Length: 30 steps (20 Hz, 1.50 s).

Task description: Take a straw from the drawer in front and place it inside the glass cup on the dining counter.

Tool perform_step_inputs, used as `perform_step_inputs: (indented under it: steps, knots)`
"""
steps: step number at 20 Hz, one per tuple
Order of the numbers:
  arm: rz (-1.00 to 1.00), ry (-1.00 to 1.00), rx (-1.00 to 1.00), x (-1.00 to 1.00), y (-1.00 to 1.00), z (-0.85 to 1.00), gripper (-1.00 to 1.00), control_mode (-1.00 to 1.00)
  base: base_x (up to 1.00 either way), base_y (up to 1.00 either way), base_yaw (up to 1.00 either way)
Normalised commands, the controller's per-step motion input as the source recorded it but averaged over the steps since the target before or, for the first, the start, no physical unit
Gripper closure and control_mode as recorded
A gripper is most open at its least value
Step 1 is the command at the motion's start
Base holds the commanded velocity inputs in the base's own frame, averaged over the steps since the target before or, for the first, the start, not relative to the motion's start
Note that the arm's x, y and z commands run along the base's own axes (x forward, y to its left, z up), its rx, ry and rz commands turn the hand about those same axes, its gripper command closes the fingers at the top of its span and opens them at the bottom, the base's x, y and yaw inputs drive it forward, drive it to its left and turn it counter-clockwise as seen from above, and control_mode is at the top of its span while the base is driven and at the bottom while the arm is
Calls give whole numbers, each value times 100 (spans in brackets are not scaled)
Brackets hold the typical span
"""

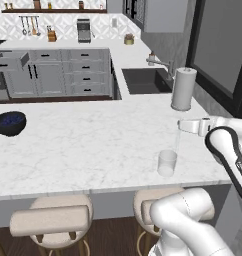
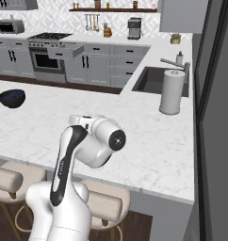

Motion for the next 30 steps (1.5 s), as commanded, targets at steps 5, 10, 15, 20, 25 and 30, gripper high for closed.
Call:
perform_step_inputs:
  steps: [5, 10, 15, 20, 25, 30]
  knots:
    - [0, 0, -3, 34, -2, -33, 100, -100, 0, 0, 0]
    - [0, -2, -4, 31, -14, -25, 100, -100, 0, 0, 0]
    - [0, -5, -5, 26, -15, -21, 100, -100, 0, 0, 0]
    - [0, -6, -6, 27, -13, -22, 100, -100, 0, 0, 0]
    - [0, -7, -6, 23, -13, -24, 100, -100, 0, 0, 0]
    - [0, -7, -6, 14, -13, -27, 100, -100, 0, 0, 0]
